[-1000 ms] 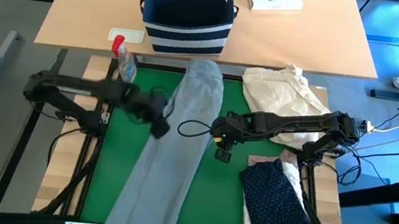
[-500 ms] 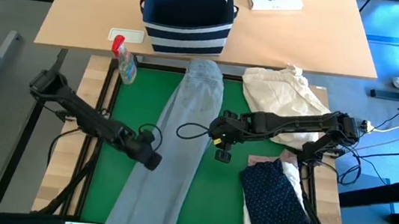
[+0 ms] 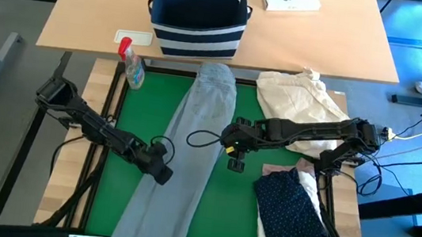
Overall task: Fold laundry
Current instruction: Fold the blue jeans
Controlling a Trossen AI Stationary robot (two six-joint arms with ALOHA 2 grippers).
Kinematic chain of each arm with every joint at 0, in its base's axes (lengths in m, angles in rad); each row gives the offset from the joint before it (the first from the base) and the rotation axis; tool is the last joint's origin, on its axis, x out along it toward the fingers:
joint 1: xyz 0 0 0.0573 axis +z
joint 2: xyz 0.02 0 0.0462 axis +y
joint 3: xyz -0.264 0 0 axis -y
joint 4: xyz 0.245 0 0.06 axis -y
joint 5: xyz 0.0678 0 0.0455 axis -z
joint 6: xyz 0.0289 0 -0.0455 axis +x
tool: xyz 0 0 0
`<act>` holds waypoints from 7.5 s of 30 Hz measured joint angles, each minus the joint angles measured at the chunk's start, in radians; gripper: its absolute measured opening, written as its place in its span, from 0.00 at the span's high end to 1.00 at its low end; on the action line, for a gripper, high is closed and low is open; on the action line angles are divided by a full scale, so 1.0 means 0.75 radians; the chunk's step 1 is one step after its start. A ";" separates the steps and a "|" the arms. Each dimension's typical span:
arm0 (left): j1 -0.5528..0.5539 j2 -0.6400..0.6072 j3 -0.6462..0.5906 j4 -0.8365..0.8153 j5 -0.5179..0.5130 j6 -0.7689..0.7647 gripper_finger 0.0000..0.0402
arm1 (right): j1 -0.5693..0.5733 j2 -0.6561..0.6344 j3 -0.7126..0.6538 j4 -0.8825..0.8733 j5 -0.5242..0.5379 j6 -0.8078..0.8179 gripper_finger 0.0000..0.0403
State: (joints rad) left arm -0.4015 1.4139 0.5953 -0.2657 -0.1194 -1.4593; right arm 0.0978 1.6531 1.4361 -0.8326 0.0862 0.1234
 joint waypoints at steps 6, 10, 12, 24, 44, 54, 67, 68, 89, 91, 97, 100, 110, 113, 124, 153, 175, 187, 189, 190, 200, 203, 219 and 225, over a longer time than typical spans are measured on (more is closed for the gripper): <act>-0.001 0.037 0.001 -0.001 -0.016 0.022 0.56 | 0.000 0.001 0.000 0.002 0.000 -0.001 0.74; 0.003 0.036 0.009 -0.014 0.018 0.010 0.56 | 0.000 0.001 0.000 0.000 0.000 0.000 0.74; -0.004 0.005 0.038 -0.038 0.006 0.008 0.56 | 0.000 0.001 0.000 -0.009 0.000 0.004 0.74; -0.008 0.046 0.075 -0.093 -0.061 0.039 0.56 | 0.000 0.001 0.000 -0.002 -0.024 0.002 0.74; -0.009 0.056 0.075 -0.067 0.032 0.172 0.81 | 0.000 0.001 0.000 -0.008 -0.025 0.000 0.74; -0.006 -0.064 0.075 -0.185 0.125 0.204 0.98 | 0.001 0.001 -0.343 0.379 -0.104 0.168 0.74; -0.006 -0.182 0.076 -0.326 0.158 0.213 0.99 | 0.000 0.115 -0.781 1.116 0.026 0.245 0.79; -0.006 -0.182 0.076 -0.327 0.161 0.214 0.99 | 0.000 0.134 -0.780 1.154 0.025 0.244 0.81; -0.007 -0.278 0.077 -0.622 0.389 0.209 0.99 | 0.001 0.323 -0.771 1.347 0.067 0.213 0.97; -0.007 -0.292 0.077 -0.713 0.394 0.222 0.99 | 0.001 0.323 -0.771 1.341 0.066 0.210 0.98; 0.005 -0.293 0.076 -0.709 0.365 0.297 0.99 | 0.000 0.324 -0.772 1.340 0.062 0.210 0.99; 0.006 -0.293 0.076 -0.658 0.353 0.356 0.98 | 0.000 0.325 -0.773 1.340 0.062 0.210 0.98; 0.046 -0.336 0.094 -0.628 0.565 0.343 0.69 | 0.000 0.327 -0.775 1.345 0.061 0.210 0.98; -0.001 -0.397 0.173 -0.597 0.511 0.246 0.62 | 0.000 0.327 -0.776 1.347 0.061 0.210 0.98; -0.551 -0.199 0.231 -0.181 0.115 -0.485 0.61 | 0.000 0.328 -0.778 1.355 0.061 0.211 0.98; -0.706 0.269 0.231 0.139 0.147 -0.737 0.64 | -0.001 0.328 -0.772 1.365 0.052 0.213 0.98; -0.758 0.269 0.231 0.095 0.106 -0.654 0.82 | 0.000 0.328 -0.772 1.366 0.050 0.213 0.98; -0.757 0.330 0.231 0.202 0.095 -0.706 0.61 | 0.000 0.328 -0.772 1.366 0.050 0.213 0.98; -0.757 0.330 0.230 0.226 0.093 -0.667 0.61 | 0.000 0.328 -0.772 1.367 0.050 0.213 0.98; -0.757 0.327 0.230 0.238 0.094 -0.656 0.61 | 0.000 0.328 -0.772 1.366 0.050 0.213 0.98; -0.757 0.323 0.230 0.334 0.008 -0.585 0.72 | 0.000 0.328 -0.772 1.366 0.050 0.213 0.98; -0.757 0.332 0.230 0.329 0.006 -0.587 0.74 | 0.000 0.328 -0.771 1.366 0.050 0.213 0.98; -0.753 0.343 0.230 0.252 0.032 -0.549 0.84 | 0.000 0.328 -0.771 1.367 0.051 0.213 0.98; -0.753 0.340 0.230 0.246 0.152 -0.517 0.98 | 0.001 0.328 -0.771 1.367 0.060 0.213 0.98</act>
State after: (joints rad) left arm -0.9661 1.6691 0.7677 -0.0810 -0.0052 -1.8472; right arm 0.0986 1.8988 0.8577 0.1923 0.1312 0.2829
